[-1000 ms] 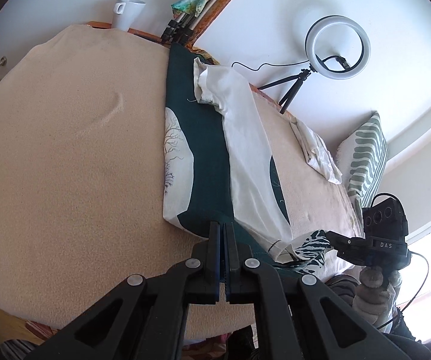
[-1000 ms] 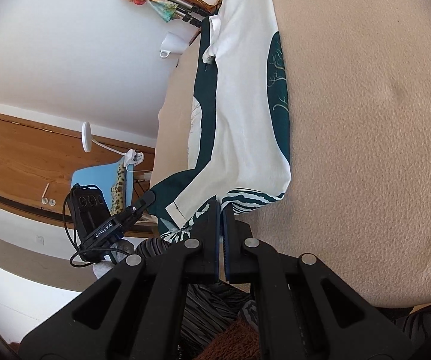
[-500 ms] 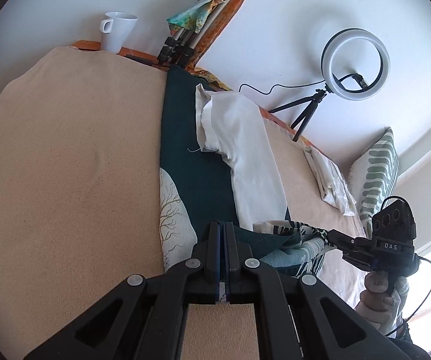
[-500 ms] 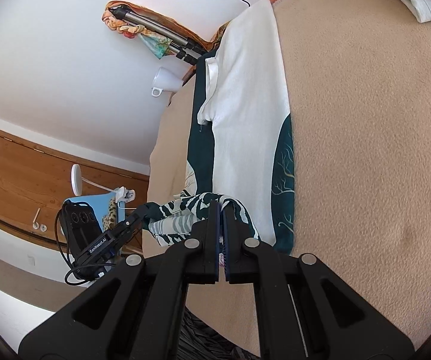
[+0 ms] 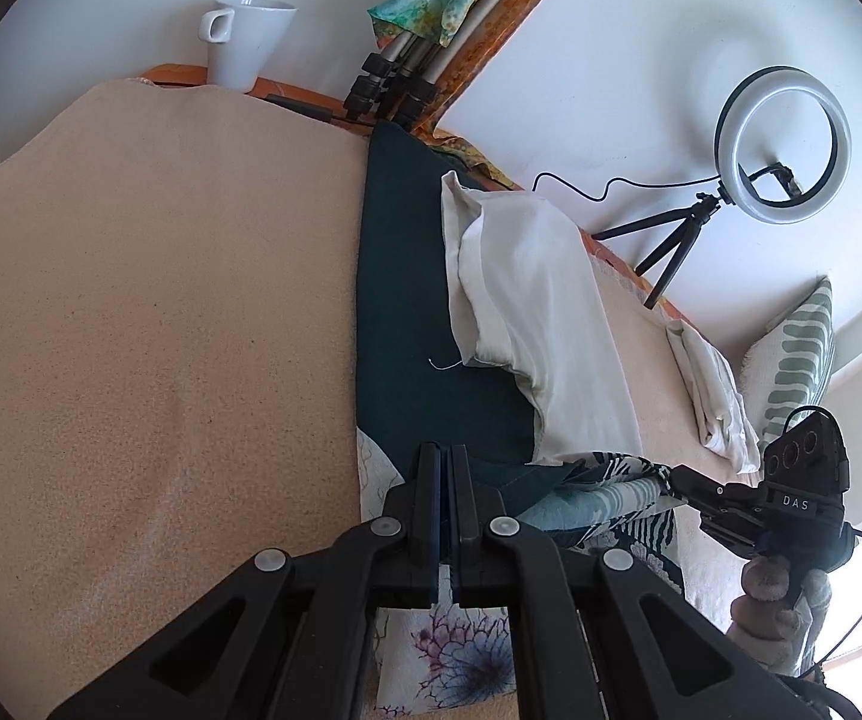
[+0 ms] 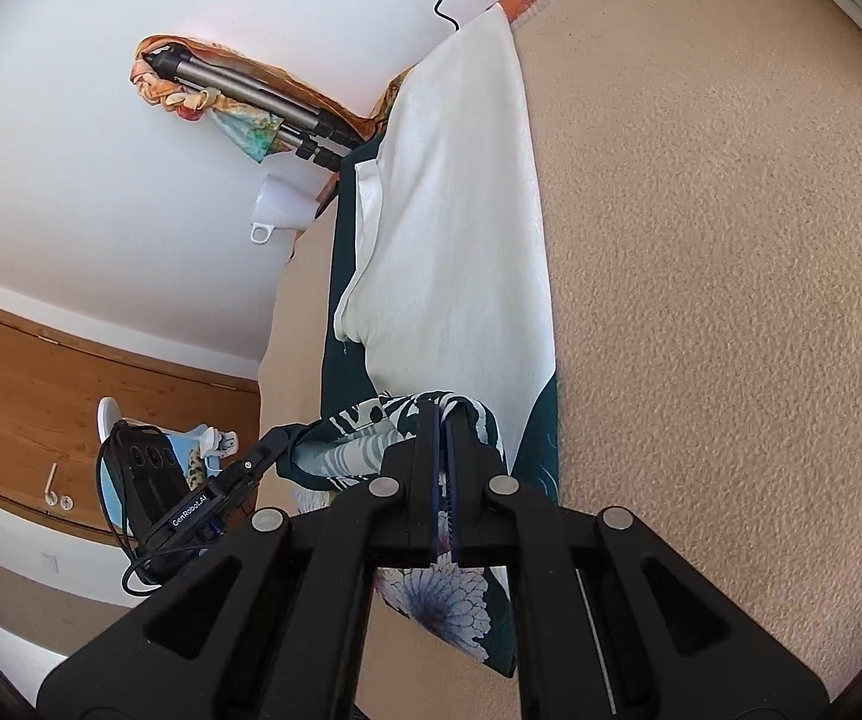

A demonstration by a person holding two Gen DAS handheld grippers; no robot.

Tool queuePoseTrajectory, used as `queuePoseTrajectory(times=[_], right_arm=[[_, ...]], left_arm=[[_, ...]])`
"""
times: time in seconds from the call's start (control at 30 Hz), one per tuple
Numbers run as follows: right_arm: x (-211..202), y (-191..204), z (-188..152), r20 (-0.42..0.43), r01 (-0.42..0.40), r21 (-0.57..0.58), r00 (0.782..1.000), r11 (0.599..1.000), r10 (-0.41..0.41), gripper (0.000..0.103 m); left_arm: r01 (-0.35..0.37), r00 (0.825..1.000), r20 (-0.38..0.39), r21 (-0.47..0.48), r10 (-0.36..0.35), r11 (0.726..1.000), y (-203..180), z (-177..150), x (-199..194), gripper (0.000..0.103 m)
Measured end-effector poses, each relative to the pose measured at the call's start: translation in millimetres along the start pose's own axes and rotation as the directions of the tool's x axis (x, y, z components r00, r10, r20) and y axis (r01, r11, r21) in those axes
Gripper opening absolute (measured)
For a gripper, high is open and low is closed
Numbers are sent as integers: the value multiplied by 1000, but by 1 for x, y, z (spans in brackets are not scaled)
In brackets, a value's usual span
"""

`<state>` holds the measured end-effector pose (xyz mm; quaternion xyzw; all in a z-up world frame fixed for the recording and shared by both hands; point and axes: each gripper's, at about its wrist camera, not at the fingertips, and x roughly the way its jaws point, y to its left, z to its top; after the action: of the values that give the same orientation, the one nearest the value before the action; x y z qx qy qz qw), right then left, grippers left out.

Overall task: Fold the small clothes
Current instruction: 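Lift the hem with both grippers and carry it toward the collar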

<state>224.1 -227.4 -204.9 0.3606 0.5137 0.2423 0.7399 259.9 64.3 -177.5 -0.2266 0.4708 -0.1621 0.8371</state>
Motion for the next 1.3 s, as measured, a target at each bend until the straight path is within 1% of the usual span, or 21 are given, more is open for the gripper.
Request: queuePoseTrajectory(times=[0.13,0.23,0.3,0.37,0.4,0.43,0.5,0.53,0.6,0.63,0.67,0.77,0.83,0.9,0.97,1.07,1.2,1.3], right_arm=[[6,-6,6,-3,14,15,1000,1000,-14,3],[8,-7,9,-3,17,12,1000,1000,-17,3],[9,-5,11,2,12,-1,1000,1000,-12,4],[9,1,13,4,28,-41,1000,999,-27,4],[9,4,14,7,42,-61,999,997,-42,4],[9,5,14,12,59,-73,998,996,-58,4],[6,8,14,25,78,-97,997,992,-76,4],[4,10,14,26,78,-109,997,991,-76,6],[1,16,14,23,78,-149,997,986,-75,20],[-3,19,13,41,88,-168,996,982,-82,32],[-7,23,12,57,105,-192,994,976,-96,33],[-14,35,6,70,134,-261,990,956,-119,33],[-15,38,2,75,163,-291,986,943,-148,33],[-14,39,0,77,189,-300,982,935,-174,33],[-15,40,0,76,198,-304,980,932,-184,33],[-20,45,2,102,222,-315,975,923,-199,33],[-25,49,13,126,234,-298,971,925,-205,33],[-23,46,25,124,225,-265,972,937,-199,33]], left_arm=[[0,1000,-8,-12,0,1000,4,3,12,0],[-11,1000,-1,-2,11,1000,2,4,14,0],[-17,1000,10,-5,17,1000,2,7,14,0],[-23,999,23,-9,23,1000,2,9,12,1],[-31,999,29,-6,31,1000,1,10,11,10],[-44,998,40,4,44,999,-1,11,9,21],[-66,995,77,28,64,997,-4,13,2,22],[-70,994,88,41,66,997,-6,13,-2,22],[-82,991,111,62,75,995,-9,12,-10,22],[-91,989,121,78,81,993,-12,10,-13,22],[-96,988,126,97,84,991,-14,8,-15,22],[-119,987,127,138,101,983,-18,3,-16,22],[-121,988,117,138,105,983,-18,2,-15,22],[-114,989,108,136,100,984,-20,2,-14,22],[-112,989,109,141,97,984,-24,6,-14,22],[-118,987,129,147,100,982,-32,11,-17,22],[-103,988,126,126,87,987,-36,25,-14,22],[-73,993,101,101,63,992,-34,42,-7,25]])
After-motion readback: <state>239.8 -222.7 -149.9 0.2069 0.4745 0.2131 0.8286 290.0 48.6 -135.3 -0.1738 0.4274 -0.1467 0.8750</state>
